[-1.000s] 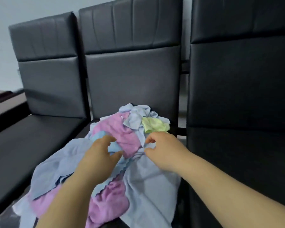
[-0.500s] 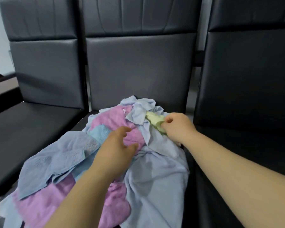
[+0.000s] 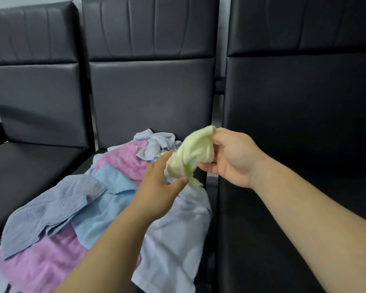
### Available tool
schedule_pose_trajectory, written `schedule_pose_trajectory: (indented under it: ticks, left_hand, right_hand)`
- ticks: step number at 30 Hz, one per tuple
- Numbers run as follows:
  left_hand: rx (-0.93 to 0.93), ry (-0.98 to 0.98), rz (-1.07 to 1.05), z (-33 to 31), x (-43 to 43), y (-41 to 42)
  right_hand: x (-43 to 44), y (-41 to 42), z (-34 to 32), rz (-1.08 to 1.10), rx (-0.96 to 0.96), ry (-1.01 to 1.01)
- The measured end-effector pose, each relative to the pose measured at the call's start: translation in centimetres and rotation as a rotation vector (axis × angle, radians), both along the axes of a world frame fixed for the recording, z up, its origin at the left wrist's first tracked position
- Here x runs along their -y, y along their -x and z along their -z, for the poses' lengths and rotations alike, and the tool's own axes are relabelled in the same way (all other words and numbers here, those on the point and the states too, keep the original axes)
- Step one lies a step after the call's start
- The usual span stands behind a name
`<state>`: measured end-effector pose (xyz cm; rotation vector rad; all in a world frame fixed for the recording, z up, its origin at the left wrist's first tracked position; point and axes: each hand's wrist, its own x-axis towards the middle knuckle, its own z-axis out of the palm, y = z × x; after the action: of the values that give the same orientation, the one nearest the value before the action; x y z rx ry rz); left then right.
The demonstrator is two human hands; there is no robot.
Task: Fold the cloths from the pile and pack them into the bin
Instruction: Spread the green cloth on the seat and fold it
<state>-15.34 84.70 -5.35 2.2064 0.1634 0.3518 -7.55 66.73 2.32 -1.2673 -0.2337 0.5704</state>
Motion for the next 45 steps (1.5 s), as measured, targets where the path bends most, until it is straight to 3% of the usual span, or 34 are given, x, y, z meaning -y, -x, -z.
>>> schedule_pose_trajectory:
  ticks: [3,7,10,14,20,23,28,31,33,37,43,45]
  left_hand:
    - [-0.015,-0.036,0.010,-0.4,1.9,-0.3]
    - [-0.017,0.137,0.002,-1.6,3.9,-0.2]
    - [-0.009,0.358,0.066,-2.7,5.2,0.5]
    - [-0.001,0.561,0.216,-3.2,6.4,1.1]
    - [0.035,0.658,0.258,-3.9,7.4,1.6]
    - [-0.037,0.702,0.237,-3.4,6.9,1.4]
    - [-0.309,0.513,0.231,-2.0,6.5,1.2]
    - [-0.388,0.323,0.168,-1.4,6.3,1.1]
    - [-0.316,0.278,0.127,-1.2,6.2,0.8]
    - [-0.136,0.298,0.051,-1.8,6.2,0.6]
    - [0.022,0.306,0.105,-2.8,7.5,0.8]
    - [0.048,0.319,0.095,-2.8,7.5,0.6]
  right_hand:
    - [1.6,0.7,-0.2,0.030,-0.002,0.046]
    - [4.7,1.3,-0.1,0.069,0.121,0.246]
    - [7.2,1.8,0.9,-0.030,0.233,0.485]
    - [8.4,2.9,2.1,-0.187,0.322,0.569]
    - [7.7,3.8,1.9,-0.242,0.490,0.743]
    - [8.0,3.8,1.5,-0.244,0.381,0.573]
    - [8.0,4.0,-0.1,-0.151,-0.054,-0.072]
    - [7.5,3.7,0.2,-0.062,-0.145,-0.176]
    - [7.2,3.3,0.8,0.025,-0.187,-0.182]
    - [7.3,2.6,2.0,0.040,-0.071,0.079]
    - [7.5,3.2,2.0,-0.378,0.130,0.621]
    - [7.6,3.4,1.9,-0.411,0.200,0.772]
